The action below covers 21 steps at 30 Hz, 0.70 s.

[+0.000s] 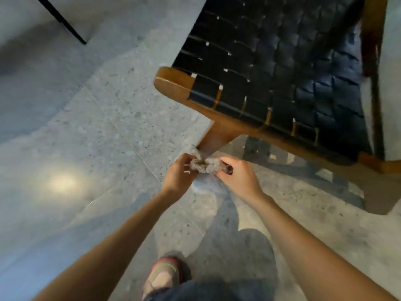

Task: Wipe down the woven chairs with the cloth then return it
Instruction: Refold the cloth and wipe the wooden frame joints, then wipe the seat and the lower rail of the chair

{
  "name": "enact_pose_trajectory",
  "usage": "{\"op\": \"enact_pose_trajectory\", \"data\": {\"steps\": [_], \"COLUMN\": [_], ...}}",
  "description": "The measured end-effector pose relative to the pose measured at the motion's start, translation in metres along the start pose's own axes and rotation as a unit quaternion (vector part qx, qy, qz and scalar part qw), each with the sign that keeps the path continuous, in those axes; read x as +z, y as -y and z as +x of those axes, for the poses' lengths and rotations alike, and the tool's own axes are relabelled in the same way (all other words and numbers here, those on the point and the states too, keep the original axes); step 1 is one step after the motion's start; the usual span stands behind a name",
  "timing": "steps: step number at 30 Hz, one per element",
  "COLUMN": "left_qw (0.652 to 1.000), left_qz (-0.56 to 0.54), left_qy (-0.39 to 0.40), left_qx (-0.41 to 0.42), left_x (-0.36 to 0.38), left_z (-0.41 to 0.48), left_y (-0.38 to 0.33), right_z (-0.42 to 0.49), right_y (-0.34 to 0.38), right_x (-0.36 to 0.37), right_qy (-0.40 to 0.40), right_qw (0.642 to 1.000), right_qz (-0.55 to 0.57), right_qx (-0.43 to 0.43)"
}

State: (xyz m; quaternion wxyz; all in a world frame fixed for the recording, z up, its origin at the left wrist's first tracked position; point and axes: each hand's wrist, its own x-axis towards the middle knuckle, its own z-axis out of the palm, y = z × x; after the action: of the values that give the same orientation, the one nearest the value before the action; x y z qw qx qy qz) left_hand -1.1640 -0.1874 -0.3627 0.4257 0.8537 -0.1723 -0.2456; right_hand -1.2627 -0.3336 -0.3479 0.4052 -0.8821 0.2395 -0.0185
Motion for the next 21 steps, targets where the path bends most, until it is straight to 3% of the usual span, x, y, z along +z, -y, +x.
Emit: {"op": "enact_pose_trajectory", "data": {"steps": [4,10,17,21], "left_qw": [0.996,0.996,0.998,0.998], "left_qz": [0.055,0.068,0.047,0.045], "left_qy": [0.049,0.060,-0.003,-0.047], "left_qx": [-0.043,-0.023,0.044,0.008], "left_x": [-0.053,-0.168,-0.316,-0.387], "left_z": [-0.045,-0.120,-0.212,-0.254], "left_y": [-0.057,-0.193,-0.340,-0.378], "right_z": [-0.030,-0.067,-0.093,-0.096], "right_y": [0.061,0.198,0.385,0.478], "right_x": [-0.056,-0.169,-0.285,-0.312], "right_qy": [0.076,0.090,0.164,0.216], "right_qw": [0.997,0.996,0.982,0.964], "right_qz": [-0.007,-0.005,-0.016,-0.039], "right_qx": [0.020,-0.001,-0.090,-0.150]}}
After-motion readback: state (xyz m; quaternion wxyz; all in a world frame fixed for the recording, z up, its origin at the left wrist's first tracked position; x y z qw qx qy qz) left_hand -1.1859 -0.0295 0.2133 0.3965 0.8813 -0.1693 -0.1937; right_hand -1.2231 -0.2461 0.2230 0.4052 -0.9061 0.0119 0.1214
